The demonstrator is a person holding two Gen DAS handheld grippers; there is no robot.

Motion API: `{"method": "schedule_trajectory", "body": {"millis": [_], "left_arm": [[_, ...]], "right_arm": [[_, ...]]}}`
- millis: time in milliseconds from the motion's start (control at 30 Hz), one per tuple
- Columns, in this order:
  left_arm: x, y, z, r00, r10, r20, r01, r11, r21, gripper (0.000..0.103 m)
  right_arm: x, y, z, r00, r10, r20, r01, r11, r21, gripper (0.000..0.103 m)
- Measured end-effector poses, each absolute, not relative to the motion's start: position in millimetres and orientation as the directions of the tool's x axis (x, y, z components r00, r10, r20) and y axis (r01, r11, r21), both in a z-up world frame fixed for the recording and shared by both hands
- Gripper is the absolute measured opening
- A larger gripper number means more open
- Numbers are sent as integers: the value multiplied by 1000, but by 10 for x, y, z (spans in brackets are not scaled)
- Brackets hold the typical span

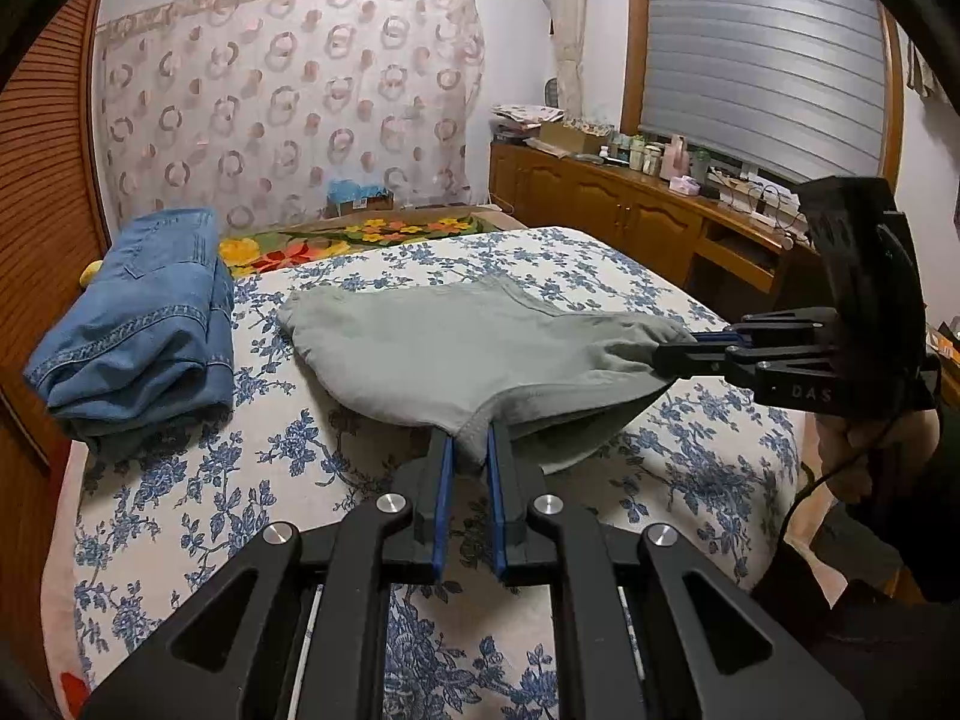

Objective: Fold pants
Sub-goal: 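Lower the held pants and fold them over onto the bed with both tools, then open both tools to release the folded pants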

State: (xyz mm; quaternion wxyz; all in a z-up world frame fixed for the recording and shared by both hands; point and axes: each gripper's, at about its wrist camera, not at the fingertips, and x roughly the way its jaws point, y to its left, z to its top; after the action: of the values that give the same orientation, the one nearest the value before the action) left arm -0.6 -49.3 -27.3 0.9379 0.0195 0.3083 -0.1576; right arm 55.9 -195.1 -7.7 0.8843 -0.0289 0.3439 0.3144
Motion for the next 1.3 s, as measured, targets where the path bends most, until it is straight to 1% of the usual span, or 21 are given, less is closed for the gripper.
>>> {"method": "schedule_trajectory", "body": {"millis": [167,300,333,400,500,567,633,700,767,800,933,1100,1300], "left_arm": [[-86,-489,-398,739,-280,-613,309,949,-61,12],[-109,-472,-581,706,-280,-651,306,949,-76,12],[-112,-472,-623,698,-279,-659,306,949,-78,12],[-108,-491,-696,683,-272,-678,304,950,-74,13],[-96,-488,-743,672,-276,-687,300,950,-89,22],[-114,-477,-715,681,-285,-674,299,949,-99,37],[-119,-456,-672,695,-288,-659,295,950,-105,48],[-96,-423,-639,703,-286,-651,284,952,-113,53],[-50,-384,-618,710,-281,-646,271,955,-118,64],[-20,-368,-617,713,-276,-645,263,957,-118,67],[109,-299,-684,711,-242,-660,221,968,-118,68],[197,-230,-785,698,-235,-677,192,972,-139,68],[245,-202,-855,688,-226,-690,184,974,-135,68]], "right_arm": [[469,-1934,-145,539,543,-644,-588,790,174,11],[467,-1904,-264,513,522,-681,-585,794,167,11],[466,-1897,-290,508,518,-688,-587,793,163,12],[468,-1890,-304,512,502,-697,-578,802,152,21],[489,-1940,-248,531,487,-694,-563,814,140,25],[509,-1984,-165,547,486,-681,-560,818,134,28],[542,-2009,-90,564,478,-673,-556,823,118,29],[655,-2018,-34,579,474,-664,-553,826,107,29],[823,-1991,13,590,472,-655,-553,828,99,29],[903,-1970,25,594,472,-651,-555,826,93,29],[1348,-1831,-5,601,466,-650,-553,829,83,29],[1916,-1609,-204,585,427,-689,-522,849,83,29],[2418,-1430,-448,552,388,-738,-474,874,105,20]]}}
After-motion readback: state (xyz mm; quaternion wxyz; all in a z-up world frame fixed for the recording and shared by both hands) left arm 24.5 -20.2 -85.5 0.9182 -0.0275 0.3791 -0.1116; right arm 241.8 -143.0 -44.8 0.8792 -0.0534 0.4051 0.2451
